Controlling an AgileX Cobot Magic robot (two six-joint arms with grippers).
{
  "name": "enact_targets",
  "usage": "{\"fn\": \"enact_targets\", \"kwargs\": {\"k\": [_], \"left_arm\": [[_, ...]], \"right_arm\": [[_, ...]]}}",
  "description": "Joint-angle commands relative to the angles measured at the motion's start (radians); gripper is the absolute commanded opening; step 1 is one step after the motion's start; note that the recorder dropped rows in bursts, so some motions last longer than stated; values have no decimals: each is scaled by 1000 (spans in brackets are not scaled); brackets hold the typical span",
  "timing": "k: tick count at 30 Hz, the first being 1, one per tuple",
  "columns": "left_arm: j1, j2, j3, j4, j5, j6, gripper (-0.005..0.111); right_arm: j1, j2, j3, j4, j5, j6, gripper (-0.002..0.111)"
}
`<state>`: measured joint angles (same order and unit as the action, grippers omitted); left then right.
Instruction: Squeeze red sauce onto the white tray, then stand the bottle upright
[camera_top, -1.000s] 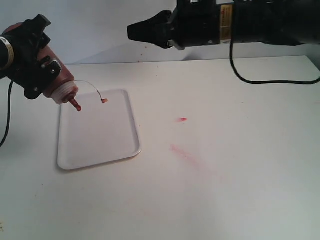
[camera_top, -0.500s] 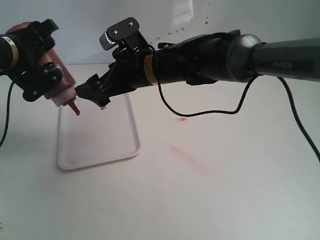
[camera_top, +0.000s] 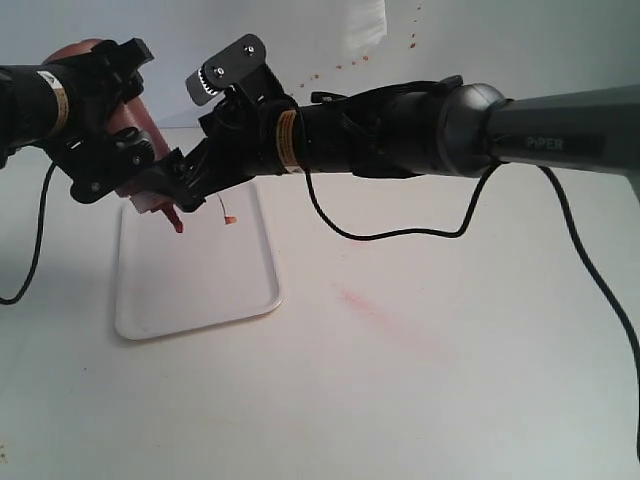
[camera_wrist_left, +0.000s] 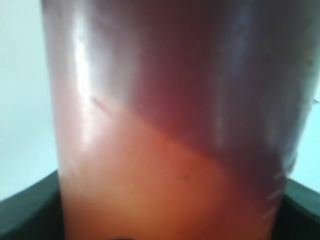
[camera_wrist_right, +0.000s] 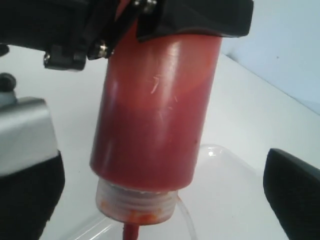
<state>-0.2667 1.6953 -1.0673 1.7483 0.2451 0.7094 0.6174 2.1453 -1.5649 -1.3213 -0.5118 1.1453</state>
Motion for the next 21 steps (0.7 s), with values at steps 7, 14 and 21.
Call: {"fn": "enact_targets", "kwargs": {"k": [7, 14, 21], "left_arm": [[-5, -46, -8, -4, -5, 5, 0], [-5, -48, -8, -4, -7, 5, 0], [-5, -48, -8, -4, -13, 5, 0]], "right_arm": [[11, 55, -8, 210, -80, -139, 105], [13, 144, -157, 207, -112, -35, 105], [37, 220, -323, 48, -112, 100, 105]]}}
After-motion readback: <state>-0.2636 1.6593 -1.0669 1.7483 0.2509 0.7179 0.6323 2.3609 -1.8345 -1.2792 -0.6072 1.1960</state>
